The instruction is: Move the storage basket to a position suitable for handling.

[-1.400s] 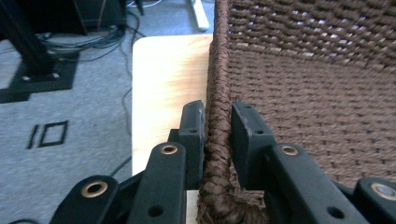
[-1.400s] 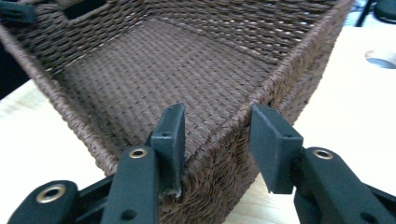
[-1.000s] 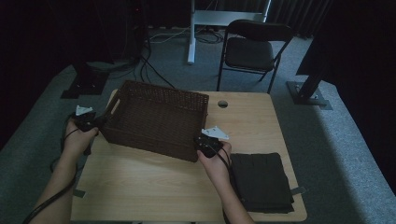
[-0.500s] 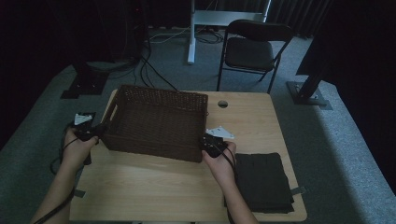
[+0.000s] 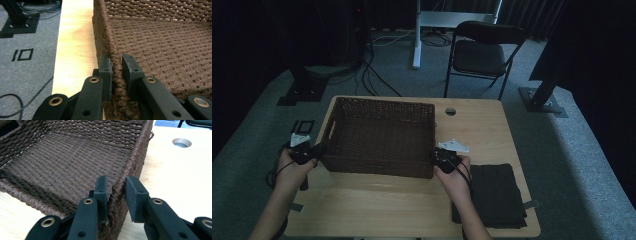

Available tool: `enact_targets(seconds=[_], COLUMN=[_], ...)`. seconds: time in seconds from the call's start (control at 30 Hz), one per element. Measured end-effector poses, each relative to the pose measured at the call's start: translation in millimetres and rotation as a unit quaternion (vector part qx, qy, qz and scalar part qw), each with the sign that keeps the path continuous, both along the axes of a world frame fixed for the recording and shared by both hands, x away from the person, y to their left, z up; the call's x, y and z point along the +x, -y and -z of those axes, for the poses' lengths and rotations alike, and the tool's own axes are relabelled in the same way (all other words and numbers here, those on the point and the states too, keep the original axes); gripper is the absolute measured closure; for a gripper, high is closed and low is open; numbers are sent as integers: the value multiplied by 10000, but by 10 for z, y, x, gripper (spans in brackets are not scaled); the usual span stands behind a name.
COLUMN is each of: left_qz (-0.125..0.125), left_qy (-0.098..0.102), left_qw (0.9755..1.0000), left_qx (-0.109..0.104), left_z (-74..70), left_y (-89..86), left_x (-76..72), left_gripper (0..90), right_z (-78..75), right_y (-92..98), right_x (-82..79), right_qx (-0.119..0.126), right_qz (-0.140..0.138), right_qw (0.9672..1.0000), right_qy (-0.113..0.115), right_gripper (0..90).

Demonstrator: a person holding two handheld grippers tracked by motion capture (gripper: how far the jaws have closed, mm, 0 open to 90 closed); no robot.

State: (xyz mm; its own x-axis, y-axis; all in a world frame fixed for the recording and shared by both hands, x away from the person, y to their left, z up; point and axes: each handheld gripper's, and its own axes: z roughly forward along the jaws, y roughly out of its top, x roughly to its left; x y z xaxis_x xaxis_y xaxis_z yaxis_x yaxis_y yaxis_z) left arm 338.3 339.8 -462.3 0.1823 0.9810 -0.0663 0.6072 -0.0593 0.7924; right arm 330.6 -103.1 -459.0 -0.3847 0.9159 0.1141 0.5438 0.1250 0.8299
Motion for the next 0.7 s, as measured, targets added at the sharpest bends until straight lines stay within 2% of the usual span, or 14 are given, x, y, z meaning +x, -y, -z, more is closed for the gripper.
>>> enact_targets(seconds=[0.1,0.23,0.3,0.4,0.57,0.7], left_qz=[3,-4,-4,21,46,56], left_qy=[-10,-13,-13,47,18,-3], left_qw=[10000,10000,10000,9997,9999,9999], left_qx=[13,-83,-83,-238,-148,-142], left_z=[-2,5,5,28,18,15], left_y=[18,26,26,5,-20,-54], left_x=[-57,-138,-138,-260,-336,-375], left_gripper=[794,794,794,791,791,789], right_z=[2,8,10,17,15,17], right_y=[19,47,54,71,30,16], right_x=[-34,-93,-106,-177,-288,-315], right_qx=[0,36,26,38,-98,-62], right_qz=[-6,-18,-32,-76,-123,-139], right_qw=[10000,10000,10000,10000,9998,9998], right_qy=[1,7,19,49,121,113], right_gripper=[722,723,723,722,719,719])
